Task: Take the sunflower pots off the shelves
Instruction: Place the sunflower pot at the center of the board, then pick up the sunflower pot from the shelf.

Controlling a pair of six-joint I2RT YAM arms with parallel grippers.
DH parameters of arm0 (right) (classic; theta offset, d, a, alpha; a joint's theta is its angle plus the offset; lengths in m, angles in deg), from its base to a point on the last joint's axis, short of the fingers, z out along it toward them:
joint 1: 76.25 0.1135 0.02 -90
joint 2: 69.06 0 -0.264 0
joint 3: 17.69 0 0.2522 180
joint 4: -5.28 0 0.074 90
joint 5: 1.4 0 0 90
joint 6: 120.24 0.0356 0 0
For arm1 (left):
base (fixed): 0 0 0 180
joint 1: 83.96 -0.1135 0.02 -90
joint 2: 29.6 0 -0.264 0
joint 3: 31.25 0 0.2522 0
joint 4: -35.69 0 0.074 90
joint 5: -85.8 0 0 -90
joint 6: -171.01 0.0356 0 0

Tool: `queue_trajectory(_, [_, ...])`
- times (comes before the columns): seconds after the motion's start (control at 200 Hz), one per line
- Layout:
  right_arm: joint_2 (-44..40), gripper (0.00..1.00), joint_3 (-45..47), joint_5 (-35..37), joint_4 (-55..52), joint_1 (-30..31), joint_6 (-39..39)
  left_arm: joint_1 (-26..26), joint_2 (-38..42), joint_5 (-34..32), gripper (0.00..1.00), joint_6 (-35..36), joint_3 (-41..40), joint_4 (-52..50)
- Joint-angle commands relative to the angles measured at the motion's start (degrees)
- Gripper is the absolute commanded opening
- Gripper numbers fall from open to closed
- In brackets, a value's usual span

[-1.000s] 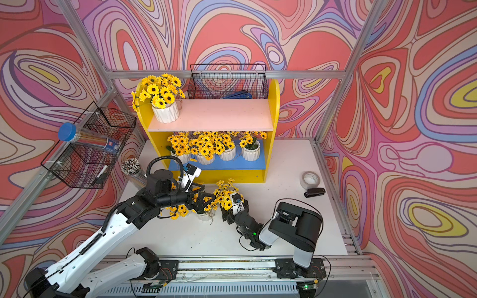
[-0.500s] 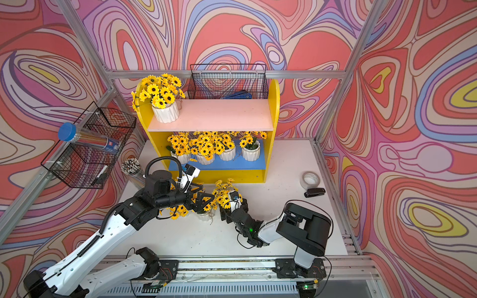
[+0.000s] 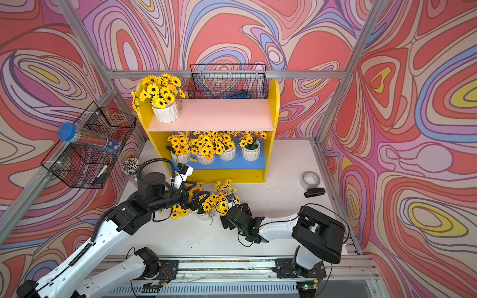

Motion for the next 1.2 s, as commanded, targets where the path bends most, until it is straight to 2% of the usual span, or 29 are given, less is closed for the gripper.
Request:
queue_trajectory(0.0, [-4.57,0.98,1.09,-3.49,-6.61,0.43,0.61,0.1,2.44,-1.89,1.0,0.8,1.33,-3.09])
queue_trajectory(0.215, [-9.07,0.98,4.02,-8.81,-11.0,0.44,1.02,0.1,5.11,-3.31,1.0,0.64,0.44,-5.47])
queue_trajectory(0.361, [-13.1,0.98,6.16,-10.44,-14.4,0.44,4.29,0.11,5.39,-5.76,1.0,0.84,1.78,-8.14])
queue_trajectory(0.556, [-24.29,0.98,6.45,-8.3,-23.44,0.44,8.98,0.11,6.19,-14.94,0.99,-0.41,8.61,-13.02])
queue_trajectory(0.741, [-36.67,0.92,3.47,-4.03,-33.06,0.44,10.5,0.1,5.23,-19.74,0.97,2.76,17.3,-12.52])
queue_trajectory(0.936, [-43.32,0.94,-2.29,2.27,-36.81,0.44,5.37,0.1,-3.53,-32.45,0.98,10.54,27.02,-6.75])
queue_trajectory(1.036, [-41.86,0.98,-5.38,4.57,-34.1,0.44,1.35,0.1,-11.37,-37.44,1.0,15.57,34.53,-5.01])
queue_trajectory(1.192, [-36.76,0.98,-9.31,5.38,-29.36,0.44,-3.87,-0.14,-24.09,-45.51,1.0,20.12,48.82,-7.75])
